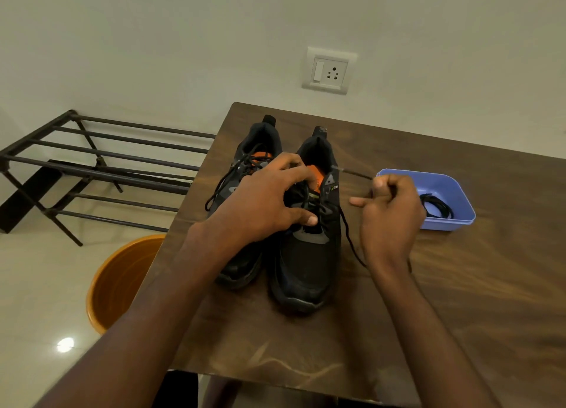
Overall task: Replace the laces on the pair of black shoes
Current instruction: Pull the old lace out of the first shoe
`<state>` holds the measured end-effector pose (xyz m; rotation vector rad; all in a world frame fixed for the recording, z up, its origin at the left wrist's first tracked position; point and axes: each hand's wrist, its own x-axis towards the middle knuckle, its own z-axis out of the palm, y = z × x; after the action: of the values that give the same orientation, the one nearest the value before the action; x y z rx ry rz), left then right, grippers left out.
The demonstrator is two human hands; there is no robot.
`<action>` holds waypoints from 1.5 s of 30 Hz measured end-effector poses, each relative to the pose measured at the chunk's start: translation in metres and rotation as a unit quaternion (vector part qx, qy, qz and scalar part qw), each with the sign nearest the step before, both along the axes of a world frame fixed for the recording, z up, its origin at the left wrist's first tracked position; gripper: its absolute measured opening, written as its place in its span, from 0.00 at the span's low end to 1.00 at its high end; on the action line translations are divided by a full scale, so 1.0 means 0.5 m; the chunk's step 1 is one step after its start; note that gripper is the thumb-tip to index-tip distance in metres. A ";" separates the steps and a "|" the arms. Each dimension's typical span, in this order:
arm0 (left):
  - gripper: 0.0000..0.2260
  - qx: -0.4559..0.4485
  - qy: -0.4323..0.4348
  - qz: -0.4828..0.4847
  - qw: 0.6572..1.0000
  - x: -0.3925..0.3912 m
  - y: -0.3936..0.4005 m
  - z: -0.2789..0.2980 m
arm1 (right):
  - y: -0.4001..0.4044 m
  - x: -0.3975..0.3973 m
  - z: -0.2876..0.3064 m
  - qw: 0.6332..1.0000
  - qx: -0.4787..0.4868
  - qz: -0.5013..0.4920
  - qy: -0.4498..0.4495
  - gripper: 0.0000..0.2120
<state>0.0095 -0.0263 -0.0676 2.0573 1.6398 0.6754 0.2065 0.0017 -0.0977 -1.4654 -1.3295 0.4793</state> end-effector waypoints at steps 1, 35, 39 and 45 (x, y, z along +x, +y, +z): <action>0.22 0.001 0.004 0.000 1.000 0.001 -0.002 0.001 | 0.001 0.009 0.006 1.000 -0.010 -0.013 0.019 0.06; 0.04 0.072 0.085 0.089 0.990 0.067 -0.013 0.004 | -0.010 0.029 -0.008 0.899 -0.115 0.369 -0.206 0.52; 0.05 0.110 0.195 0.139 0.965 0.081 -0.011 0.013 | -0.003 0.030 -0.012 0.901 -0.091 0.353 -0.234 0.51; 0.07 0.019 -0.305 0.146 0.941 0.064 -0.020 0.042 | 0.005 0.037 -0.013 0.901 -0.091 0.354 -0.236 0.51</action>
<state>0.0414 -0.0364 -0.0466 1.4131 1.5542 1.2990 0.2248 0.0043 -0.1043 -1.2485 -2.2814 0.7553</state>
